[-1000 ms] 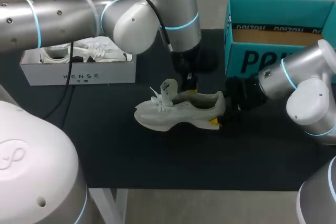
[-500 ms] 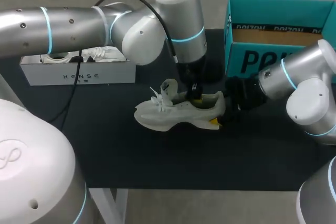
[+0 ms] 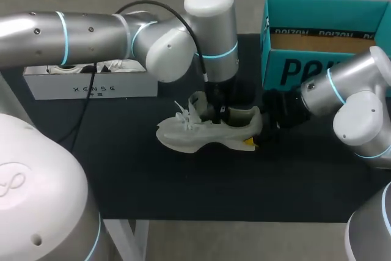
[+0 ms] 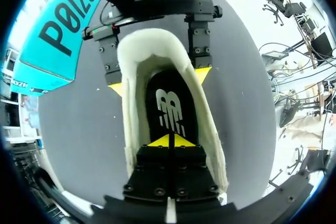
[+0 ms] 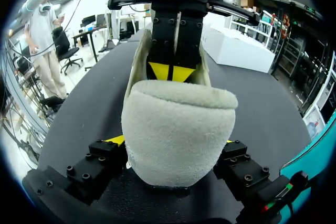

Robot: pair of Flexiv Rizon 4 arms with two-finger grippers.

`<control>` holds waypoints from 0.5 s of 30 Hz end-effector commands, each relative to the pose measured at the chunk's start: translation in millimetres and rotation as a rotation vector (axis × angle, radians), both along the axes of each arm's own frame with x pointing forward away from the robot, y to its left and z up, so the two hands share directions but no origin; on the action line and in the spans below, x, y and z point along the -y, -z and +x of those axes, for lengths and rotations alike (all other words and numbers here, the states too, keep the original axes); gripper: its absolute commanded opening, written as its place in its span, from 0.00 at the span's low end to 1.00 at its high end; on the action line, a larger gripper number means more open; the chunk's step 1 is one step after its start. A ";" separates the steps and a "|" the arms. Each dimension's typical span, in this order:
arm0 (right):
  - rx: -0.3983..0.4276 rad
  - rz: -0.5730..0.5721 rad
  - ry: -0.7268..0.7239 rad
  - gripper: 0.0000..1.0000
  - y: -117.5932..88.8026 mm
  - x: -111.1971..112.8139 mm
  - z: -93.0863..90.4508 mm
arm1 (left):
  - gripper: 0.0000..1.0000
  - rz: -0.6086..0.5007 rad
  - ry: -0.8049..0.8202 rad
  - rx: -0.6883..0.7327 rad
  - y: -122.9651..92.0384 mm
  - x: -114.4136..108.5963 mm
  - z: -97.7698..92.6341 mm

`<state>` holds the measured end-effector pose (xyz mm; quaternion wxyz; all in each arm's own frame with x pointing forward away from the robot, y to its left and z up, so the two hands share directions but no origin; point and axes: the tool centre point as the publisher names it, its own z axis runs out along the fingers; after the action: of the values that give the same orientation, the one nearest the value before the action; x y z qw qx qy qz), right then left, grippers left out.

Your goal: Take the shoe out of the shoebox, open the shoe tongue, remove and reinsert the insole, then place the shoe into the shoebox

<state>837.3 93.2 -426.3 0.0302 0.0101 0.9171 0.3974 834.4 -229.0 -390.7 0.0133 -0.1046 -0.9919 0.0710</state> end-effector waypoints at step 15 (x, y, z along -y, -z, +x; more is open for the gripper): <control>0.002 0.000 0.002 0.00 7.2 -3.0 0.4 | 0.34 0.008 -0.032 -0.040 20.6 -16.9 -37.6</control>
<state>836.3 93.8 -426.6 0.0302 0.0094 0.9170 0.3976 798.8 -214.0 -403.1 0.0307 -0.0864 -0.9936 0.0657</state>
